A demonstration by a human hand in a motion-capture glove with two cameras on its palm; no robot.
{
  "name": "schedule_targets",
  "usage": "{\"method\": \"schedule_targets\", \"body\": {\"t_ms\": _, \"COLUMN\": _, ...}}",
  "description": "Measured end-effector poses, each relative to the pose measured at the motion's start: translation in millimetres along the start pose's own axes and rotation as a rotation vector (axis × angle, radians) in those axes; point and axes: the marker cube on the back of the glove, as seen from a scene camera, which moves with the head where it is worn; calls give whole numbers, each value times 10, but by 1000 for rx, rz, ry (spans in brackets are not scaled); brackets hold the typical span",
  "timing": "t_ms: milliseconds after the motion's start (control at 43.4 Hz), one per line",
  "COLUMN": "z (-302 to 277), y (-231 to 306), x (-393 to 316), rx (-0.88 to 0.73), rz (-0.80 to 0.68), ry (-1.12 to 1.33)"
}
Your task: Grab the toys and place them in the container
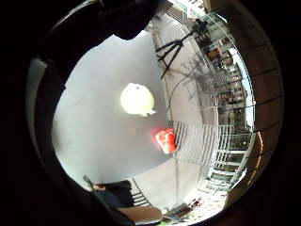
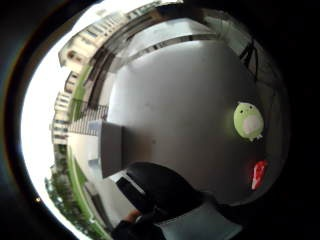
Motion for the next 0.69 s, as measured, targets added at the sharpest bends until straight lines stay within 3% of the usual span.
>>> {"method": "schedule_targets", "body": {"t_ms": 345, "z": 1693, "y": -228, "x": 1172, "rx": -220, "rz": 201, "ry": -38}}
{"method": "schedule_targets", "body": {"t_ms": 691, "z": 2307, "y": -126, "x": 1441, "rx": -329, "rz": 243, "ry": 25}}
